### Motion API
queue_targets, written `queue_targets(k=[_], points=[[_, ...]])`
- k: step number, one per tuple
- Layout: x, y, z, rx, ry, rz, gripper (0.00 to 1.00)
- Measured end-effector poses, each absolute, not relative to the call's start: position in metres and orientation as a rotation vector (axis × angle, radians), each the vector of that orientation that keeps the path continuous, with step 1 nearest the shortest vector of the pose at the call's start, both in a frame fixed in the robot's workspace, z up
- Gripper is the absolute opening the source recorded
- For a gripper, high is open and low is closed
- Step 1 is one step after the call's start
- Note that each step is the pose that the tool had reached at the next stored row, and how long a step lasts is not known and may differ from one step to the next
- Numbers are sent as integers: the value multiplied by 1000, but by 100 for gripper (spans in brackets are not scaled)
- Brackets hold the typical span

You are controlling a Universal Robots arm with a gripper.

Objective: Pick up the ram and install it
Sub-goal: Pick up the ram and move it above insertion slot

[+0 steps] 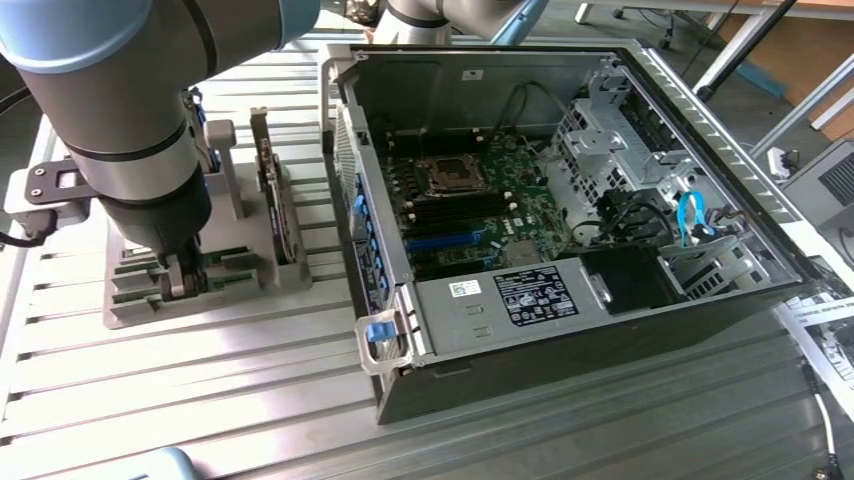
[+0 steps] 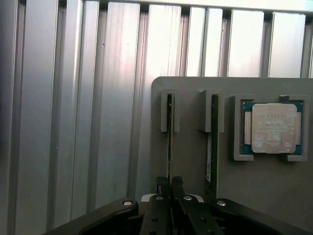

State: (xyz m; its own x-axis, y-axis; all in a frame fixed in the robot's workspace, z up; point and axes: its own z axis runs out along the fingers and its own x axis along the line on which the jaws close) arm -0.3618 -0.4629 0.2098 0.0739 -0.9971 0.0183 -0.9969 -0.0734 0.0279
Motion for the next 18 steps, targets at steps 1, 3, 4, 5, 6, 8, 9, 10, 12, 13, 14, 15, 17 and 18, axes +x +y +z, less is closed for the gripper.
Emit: queue_targets(k=[1, 3, 4, 5, 6, 8, 9, 10, 12, 13, 14, 15, 17, 18], points=[[-362, -463, 210, 2278, -2116, -9, 14], [-362, -463, 211, 2278, -2116, -9, 14], [-362, -463, 212, 2278, -2115, -9, 14], [-362, -463, 212, 2277, -2115, -8, 14], [-362, -463, 213, 2278, -2115, -8, 14], [-362, -463, 214, 2277, -2115, -8, 14], [-362, -463, 215, 2277, -2115, -8, 14], [-362, -463, 215, 2277, -2115, -8, 14], [-362, -463, 217, 2277, -2115, -8, 14], [-362, -463, 217, 2277, -2115, -8, 14], [-362, -463, 218, 2277, -2115, -8, 14], [-362, -463, 219, 2277, -2115, -8, 14], [-362, -463, 220, 2277, -2115, -8, 14], [-362, -463, 221, 2277, -2115, -8, 14]])
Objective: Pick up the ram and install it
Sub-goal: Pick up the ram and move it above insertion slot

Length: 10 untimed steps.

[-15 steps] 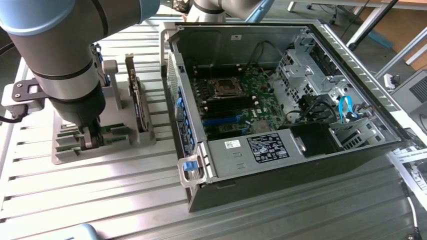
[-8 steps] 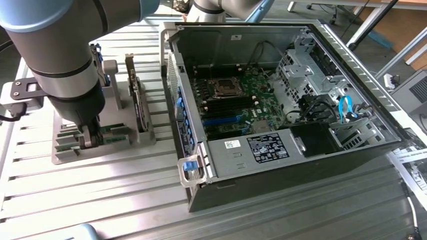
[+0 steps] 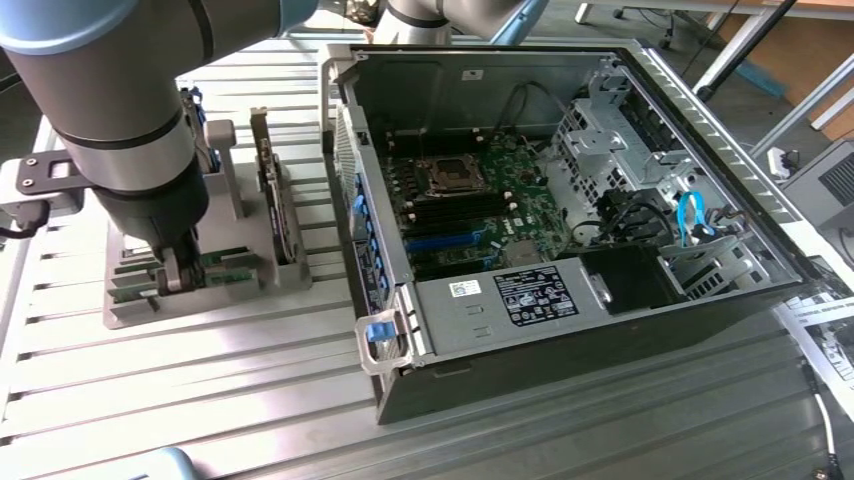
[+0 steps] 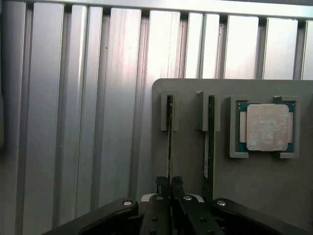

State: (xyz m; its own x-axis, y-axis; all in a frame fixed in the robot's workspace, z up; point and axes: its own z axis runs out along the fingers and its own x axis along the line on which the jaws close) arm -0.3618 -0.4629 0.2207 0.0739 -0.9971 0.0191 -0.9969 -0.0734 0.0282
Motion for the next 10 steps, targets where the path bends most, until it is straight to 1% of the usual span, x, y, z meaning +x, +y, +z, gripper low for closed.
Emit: queue_targets(k=[10], points=[[-362, -463, 227, 2277, -2115, -8, 14]])
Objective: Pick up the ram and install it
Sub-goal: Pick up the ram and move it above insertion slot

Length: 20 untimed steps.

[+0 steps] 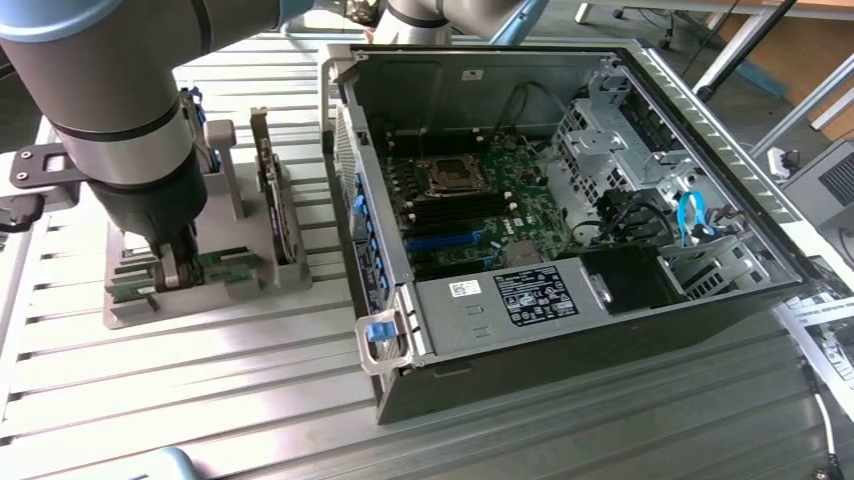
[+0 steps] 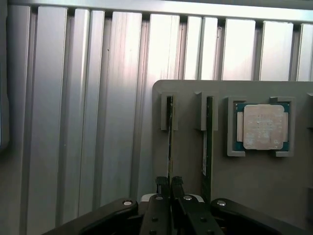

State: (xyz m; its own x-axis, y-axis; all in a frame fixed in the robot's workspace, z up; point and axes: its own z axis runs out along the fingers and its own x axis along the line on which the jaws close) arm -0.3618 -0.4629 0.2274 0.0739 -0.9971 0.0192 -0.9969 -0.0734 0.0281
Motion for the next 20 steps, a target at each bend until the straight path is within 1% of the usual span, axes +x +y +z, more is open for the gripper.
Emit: queue_targets(k=[20], points=[[-362, -463, 239, 2277, -2115, -8, 14]])
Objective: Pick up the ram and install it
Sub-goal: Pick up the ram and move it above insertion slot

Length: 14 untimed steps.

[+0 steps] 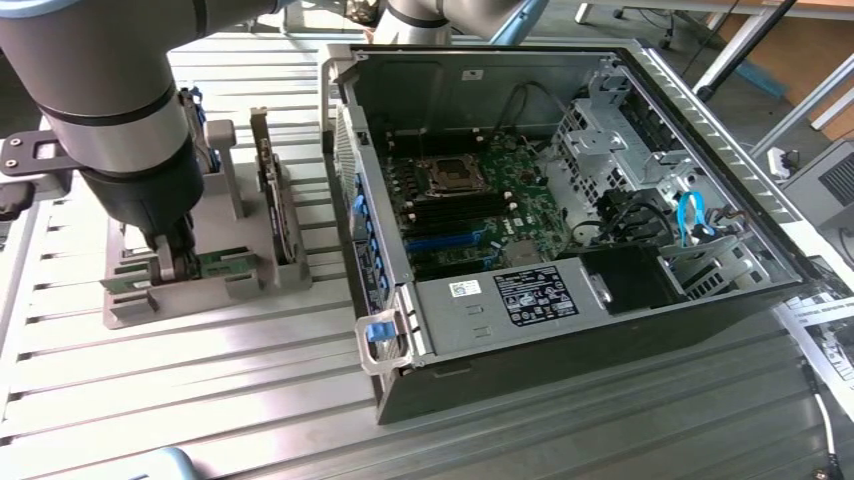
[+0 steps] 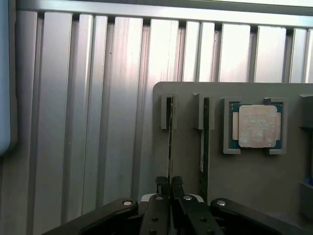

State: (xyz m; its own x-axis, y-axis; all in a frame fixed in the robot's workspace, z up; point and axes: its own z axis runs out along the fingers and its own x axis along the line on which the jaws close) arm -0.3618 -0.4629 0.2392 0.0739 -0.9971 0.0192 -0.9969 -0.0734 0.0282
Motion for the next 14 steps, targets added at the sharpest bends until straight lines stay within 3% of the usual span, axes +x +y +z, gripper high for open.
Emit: queue_targets(k=[14], points=[[-362, -463, 249, 2277, -2115, -8, 14]])
